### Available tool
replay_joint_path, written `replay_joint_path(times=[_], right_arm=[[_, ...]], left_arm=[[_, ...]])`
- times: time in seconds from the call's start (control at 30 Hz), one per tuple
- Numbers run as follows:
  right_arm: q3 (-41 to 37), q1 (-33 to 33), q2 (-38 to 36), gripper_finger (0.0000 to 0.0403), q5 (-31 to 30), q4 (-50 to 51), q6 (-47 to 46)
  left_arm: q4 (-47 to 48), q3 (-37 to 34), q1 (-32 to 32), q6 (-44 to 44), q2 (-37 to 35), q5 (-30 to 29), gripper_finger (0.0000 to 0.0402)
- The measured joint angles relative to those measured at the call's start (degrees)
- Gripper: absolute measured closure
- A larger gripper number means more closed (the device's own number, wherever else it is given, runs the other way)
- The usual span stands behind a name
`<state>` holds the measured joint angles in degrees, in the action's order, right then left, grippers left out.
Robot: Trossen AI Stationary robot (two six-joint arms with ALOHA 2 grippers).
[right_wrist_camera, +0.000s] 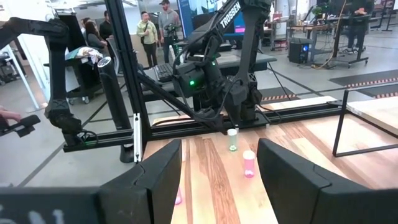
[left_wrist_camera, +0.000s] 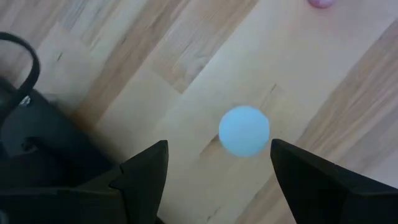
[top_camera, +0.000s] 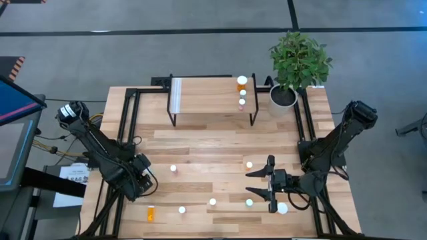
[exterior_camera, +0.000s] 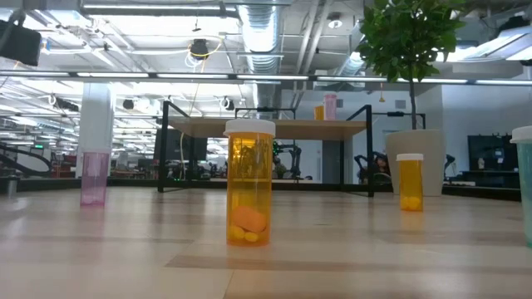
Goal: Pick and place medicine bottles onto shelf by color
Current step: Put the top small blue pill bottle on the shelf
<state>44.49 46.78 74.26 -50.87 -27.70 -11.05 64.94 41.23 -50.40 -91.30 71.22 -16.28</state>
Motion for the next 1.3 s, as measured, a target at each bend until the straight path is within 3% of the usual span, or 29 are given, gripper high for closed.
replay_joint_path(times=[0.43, 0.97, 1.3], right_arm=[[0.0, 0.0, 0.0, 0.0171, 0.0, 0.3, 0.0], [0.0, -0.4, 0.0, 0.0171, 0.0, 0.6, -0.5], [0.0, -0.4, 0.0, 0.0171, 0.0, 0.6, -0.5]], left_arm=[[-6.9, -3.1, 6.9, 8.7, 0.0, 0.7, 0.0136], [-6.7, -2.8, 7.2, 10.1, 0.0, 2.3, 0.0275], [-3.3, 4.8, 10.4, 17.1, 0.0, 2.3, 0.0293]])
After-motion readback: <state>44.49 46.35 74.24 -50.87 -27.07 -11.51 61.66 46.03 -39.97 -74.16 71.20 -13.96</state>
